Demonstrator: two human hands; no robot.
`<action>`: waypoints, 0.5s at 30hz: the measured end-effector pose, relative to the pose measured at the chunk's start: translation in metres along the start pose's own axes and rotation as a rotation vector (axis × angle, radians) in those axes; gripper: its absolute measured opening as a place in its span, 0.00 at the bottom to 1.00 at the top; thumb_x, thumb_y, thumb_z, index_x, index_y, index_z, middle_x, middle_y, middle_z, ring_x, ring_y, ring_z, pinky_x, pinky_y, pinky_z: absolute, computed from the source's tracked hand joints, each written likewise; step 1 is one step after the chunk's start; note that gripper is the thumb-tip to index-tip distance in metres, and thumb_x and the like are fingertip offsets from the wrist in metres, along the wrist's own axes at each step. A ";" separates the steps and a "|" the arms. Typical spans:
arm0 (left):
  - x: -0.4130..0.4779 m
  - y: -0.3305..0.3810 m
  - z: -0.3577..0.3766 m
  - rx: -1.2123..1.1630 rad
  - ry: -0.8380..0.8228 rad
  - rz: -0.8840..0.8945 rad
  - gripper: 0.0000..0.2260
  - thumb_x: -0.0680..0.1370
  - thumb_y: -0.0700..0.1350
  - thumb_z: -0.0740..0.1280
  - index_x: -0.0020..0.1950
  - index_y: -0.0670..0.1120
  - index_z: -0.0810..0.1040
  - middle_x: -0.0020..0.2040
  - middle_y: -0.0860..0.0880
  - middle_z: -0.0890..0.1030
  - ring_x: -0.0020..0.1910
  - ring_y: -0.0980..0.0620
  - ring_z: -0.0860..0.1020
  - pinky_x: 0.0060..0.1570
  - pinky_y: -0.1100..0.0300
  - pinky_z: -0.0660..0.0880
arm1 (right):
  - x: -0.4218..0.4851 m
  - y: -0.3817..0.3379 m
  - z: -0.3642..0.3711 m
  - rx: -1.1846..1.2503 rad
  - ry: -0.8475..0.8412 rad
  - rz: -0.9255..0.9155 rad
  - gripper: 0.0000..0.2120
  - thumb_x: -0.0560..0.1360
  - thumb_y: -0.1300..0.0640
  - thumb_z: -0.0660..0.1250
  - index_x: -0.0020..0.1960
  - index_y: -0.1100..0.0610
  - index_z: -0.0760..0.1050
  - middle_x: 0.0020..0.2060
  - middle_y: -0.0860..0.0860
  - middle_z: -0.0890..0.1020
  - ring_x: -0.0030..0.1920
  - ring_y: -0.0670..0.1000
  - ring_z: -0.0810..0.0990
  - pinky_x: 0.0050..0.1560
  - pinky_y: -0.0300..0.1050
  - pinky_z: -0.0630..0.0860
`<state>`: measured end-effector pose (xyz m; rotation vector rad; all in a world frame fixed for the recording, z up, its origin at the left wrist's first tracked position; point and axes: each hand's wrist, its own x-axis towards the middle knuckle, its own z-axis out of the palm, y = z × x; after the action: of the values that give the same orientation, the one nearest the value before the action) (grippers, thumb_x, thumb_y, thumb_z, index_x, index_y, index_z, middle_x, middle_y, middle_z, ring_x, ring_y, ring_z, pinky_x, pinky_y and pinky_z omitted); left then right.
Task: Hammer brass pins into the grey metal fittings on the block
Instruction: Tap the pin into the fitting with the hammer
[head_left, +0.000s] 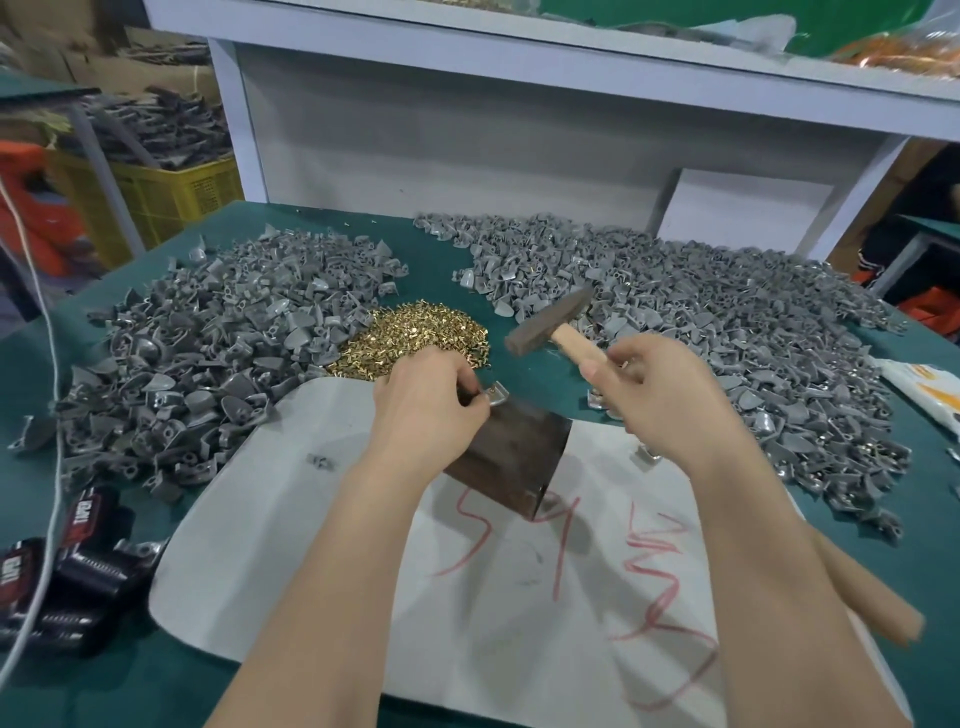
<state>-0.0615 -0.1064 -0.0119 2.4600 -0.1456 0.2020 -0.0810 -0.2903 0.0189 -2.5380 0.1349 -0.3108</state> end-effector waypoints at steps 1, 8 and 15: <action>0.000 0.000 0.000 -0.001 0.001 -0.002 0.07 0.75 0.48 0.69 0.39 0.54 0.74 0.45 0.54 0.74 0.53 0.48 0.76 0.56 0.47 0.72 | -0.004 -0.003 -0.002 -0.020 0.012 -0.037 0.08 0.76 0.48 0.64 0.48 0.53 0.75 0.36 0.50 0.79 0.38 0.56 0.77 0.39 0.47 0.73; 0.001 0.000 0.002 -0.021 0.028 -0.010 0.07 0.75 0.46 0.70 0.37 0.52 0.77 0.44 0.53 0.77 0.52 0.45 0.78 0.56 0.48 0.72 | -0.015 -0.016 -0.015 -0.015 0.041 -0.261 0.19 0.79 0.54 0.61 0.68 0.44 0.65 0.45 0.47 0.80 0.41 0.50 0.80 0.42 0.44 0.74; -0.001 0.000 0.003 -0.104 0.060 -0.023 0.14 0.73 0.43 0.71 0.32 0.54 0.71 0.45 0.48 0.81 0.52 0.43 0.78 0.56 0.47 0.72 | -0.028 -0.021 0.004 -0.095 -0.162 -0.417 0.24 0.79 0.57 0.61 0.72 0.42 0.64 0.63 0.30 0.70 0.65 0.39 0.71 0.64 0.33 0.64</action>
<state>-0.0620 -0.1083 -0.0149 2.3482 -0.0999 0.2519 -0.1064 -0.2662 0.0221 -2.6580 -0.4571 -0.2610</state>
